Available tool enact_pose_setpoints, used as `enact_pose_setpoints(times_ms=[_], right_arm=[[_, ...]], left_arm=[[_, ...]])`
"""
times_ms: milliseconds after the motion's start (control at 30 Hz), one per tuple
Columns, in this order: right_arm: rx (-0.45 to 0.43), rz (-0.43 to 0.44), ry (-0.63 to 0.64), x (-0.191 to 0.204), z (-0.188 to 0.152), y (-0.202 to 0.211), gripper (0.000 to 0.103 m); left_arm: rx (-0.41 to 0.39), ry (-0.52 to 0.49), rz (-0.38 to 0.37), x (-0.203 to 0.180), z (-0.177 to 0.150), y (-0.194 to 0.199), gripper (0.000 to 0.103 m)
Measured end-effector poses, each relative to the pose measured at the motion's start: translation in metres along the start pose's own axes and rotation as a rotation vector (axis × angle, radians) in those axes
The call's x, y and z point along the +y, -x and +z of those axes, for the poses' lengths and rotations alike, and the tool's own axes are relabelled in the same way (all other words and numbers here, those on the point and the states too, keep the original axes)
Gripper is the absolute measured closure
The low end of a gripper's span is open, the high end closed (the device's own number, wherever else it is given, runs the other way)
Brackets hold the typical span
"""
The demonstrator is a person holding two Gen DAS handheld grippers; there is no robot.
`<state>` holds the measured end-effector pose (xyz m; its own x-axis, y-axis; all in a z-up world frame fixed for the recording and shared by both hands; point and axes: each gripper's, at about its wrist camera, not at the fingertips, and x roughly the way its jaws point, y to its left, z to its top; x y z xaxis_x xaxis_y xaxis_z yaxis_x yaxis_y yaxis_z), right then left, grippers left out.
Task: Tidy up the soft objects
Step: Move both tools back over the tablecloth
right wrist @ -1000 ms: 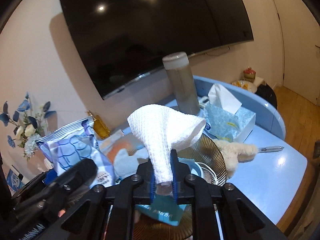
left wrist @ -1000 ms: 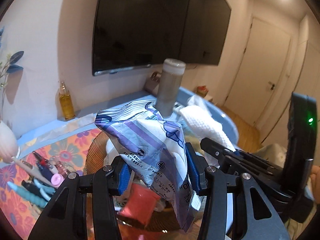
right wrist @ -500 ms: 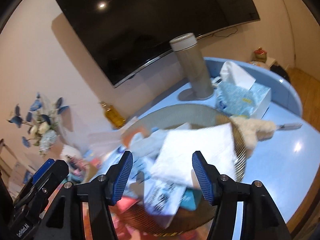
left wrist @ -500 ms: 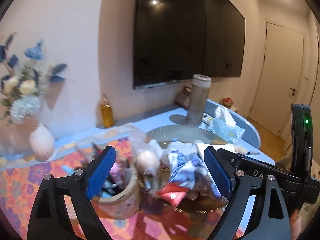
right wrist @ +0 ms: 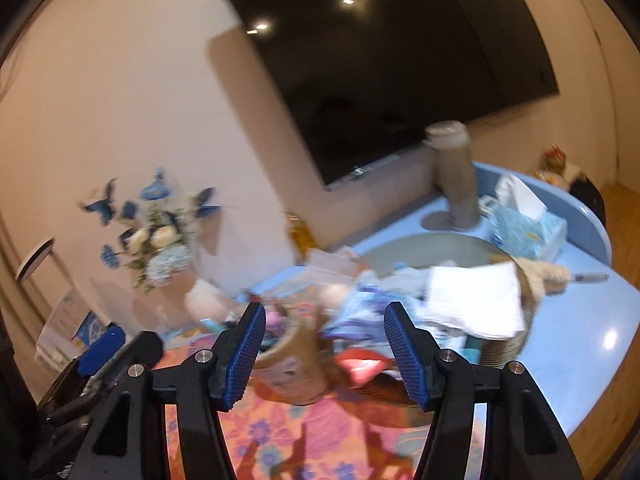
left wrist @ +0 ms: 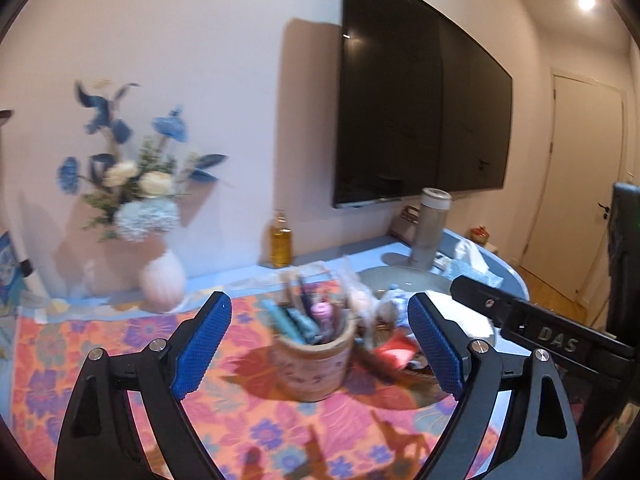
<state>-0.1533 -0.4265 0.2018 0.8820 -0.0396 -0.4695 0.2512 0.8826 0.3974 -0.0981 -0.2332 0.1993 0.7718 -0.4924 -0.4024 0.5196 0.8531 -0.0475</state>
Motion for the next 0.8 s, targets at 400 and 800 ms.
enact_pose_setpoints(times_ms=[400, 800], right_arm=[[-0.035, 0.094, 0.26, 0.123, -0.039, 0.006, 0.041], [0.088, 0.117, 0.502, 0.207, -0.122, -0.056, 0.02]], left_arm=[[-0.034, 0.145, 0.193, 0.118, -0.027, 0.066, 0.014], [0.05, 0.354, 0.352, 0.229, -0.097, 0.056, 0.013]])
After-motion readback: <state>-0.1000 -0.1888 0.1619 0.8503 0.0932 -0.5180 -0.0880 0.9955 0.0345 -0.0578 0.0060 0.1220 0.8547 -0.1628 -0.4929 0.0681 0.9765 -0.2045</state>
